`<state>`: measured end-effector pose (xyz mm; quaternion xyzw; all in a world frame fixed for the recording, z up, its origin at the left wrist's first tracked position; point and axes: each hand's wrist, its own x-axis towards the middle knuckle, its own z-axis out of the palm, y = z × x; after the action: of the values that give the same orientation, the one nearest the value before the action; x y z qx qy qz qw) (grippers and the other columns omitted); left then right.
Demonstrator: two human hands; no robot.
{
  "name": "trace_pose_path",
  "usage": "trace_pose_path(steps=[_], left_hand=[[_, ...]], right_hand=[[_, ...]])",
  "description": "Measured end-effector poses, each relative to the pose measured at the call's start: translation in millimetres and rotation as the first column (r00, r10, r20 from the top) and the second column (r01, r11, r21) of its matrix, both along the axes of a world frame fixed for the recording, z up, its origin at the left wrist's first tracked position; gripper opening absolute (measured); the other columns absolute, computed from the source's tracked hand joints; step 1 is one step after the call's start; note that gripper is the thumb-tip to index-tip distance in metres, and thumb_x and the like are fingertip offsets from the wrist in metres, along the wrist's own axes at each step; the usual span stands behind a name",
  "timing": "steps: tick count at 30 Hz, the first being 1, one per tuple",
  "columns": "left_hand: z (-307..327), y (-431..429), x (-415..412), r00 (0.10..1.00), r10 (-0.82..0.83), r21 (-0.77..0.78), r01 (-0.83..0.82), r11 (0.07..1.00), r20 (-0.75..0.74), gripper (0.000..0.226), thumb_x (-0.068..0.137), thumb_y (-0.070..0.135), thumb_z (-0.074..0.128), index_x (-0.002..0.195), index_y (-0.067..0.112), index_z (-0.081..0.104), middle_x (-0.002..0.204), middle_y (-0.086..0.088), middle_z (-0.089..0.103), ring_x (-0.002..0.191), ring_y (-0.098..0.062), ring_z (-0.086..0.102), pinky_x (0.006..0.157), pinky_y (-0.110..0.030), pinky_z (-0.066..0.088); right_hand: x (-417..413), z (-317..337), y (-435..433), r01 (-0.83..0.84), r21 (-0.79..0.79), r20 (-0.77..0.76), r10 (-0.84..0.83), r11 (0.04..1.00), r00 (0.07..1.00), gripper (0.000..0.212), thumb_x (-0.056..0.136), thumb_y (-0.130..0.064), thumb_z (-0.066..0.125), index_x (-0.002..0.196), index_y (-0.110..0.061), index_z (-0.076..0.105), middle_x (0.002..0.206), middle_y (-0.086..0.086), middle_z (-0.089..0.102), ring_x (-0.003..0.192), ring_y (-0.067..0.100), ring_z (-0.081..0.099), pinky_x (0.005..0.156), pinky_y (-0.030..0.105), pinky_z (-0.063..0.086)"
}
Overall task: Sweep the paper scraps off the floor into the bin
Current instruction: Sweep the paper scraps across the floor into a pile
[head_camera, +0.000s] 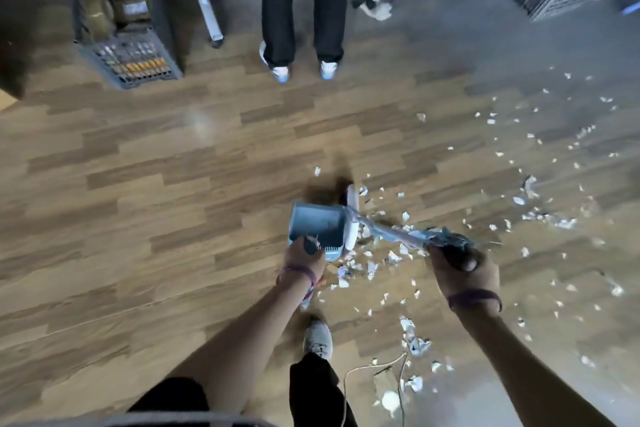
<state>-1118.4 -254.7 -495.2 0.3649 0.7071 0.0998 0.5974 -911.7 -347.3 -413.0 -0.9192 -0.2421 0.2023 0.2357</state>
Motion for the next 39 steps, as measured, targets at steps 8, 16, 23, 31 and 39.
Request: trace_pose_path(steps=[8, 16, 23, 31, 39], left_hand=[[13.8, -26.7, 19.8, 0.971, 0.215, -0.079, -0.207, 0.975, 0.109, 0.014, 0.091, 0.007, 0.051, 0.103, 0.015, 0.052, 0.070, -0.003, 0.051, 0.052, -0.019, 0.048, 0.038, -0.019, 0.042], [54.2, -61.1, -52.5, 0.927, 0.312, -0.085, -0.300, 0.950, 0.207, 0.009, 0.088, 0.010, 0.063, 0.084, 0.016, 0.057, 0.083, -0.010, 0.057, 0.080, -0.027, 0.056, 0.069, -0.041, 0.057], [83.3, -126.3, -145.4, 0.888, 0.392, -0.062, -0.389, 0.919, 0.243, 0.017, 0.091, 0.002, 0.052, 0.091, 0.019, 0.056, 0.091, -0.006, 0.059, 0.082, -0.022, 0.059, 0.067, -0.043, 0.056], [96.6, -221.1, -251.9, 0.752, 0.640, 0.057, -0.654, 0.755, 0.157, 0.008, 0.090, 0.006, 0.056, 0.095, 0.012, 0.055, 0.077, -0.013, 0.060, 0.034, -0.019, 0.059, 0.034, -0.022, 0.046], [61.2, -297.2, -317.3, 0.658, 0.753, 0.090, -0.749, 0.656, -0.012, 0.021, 0.086, 0.008, 0.061, 0.107, 0.005, 0.061, 0.066, -0.011, 0.054, 0.024, -0.018, 0.047, 0.033, -0.017, 0.039]], right_hand=[[21.6, 2.2, -14.7, -0.111, -0.078, -0.045, 0.108, 0.991, 0.993, 0.042, 0.080, -0.038, 0.070, 0.074, 0.003, 0.067, 0.077, 0.029, 0.066, 0.085, 0.041, 0.062, 0.070, 0.037, 0.044], [-57.2, 46.0, -6.3, -0.370, 0.005, 0.035, 0.370, 0.929, 0.928, 0.051, 0.084, -0.055, 0.056, 0.077, -0.007, 0.069, 0.084, 0.020, 0.070, 0.086, 0.036, 0.065, 0.064, 0.028, 0.035], [-143.4, 86.4, -28.0, -0.572, 0.070, 0.149, 0.558, 0.817, 0.816, 0.054, 0.088, -0.054, 0.056, 0.068, -0.005, 0.067, 0.079, 0.019, 0.070, 0.083, 0.032, 0.066, 0.063, 0.026, 0.032], [-241.2, 62.2, -106.1, -0.521, 0.262, -0.097, 0.559, 0.812, 0.823, 0.049, 0.075, -0.054, 0.050, 0.061, -0.010, 0.066, 0.062, 0.005, 0.067, 0.069, 0.020, 0.066, 0.060, 0.027, 0.043], [-284.3, 1.7, -171.3, -0.592, 0.255, -0.335, 0.644, 0.765, 0.688, 0.042, 0.072, -0.049, 0.051, 0.051, -0.014, 0.045, 0.048, 0.006, 0.045, 0.052, 0.015, 0.045, 0.058, 0.041, 0.046]])
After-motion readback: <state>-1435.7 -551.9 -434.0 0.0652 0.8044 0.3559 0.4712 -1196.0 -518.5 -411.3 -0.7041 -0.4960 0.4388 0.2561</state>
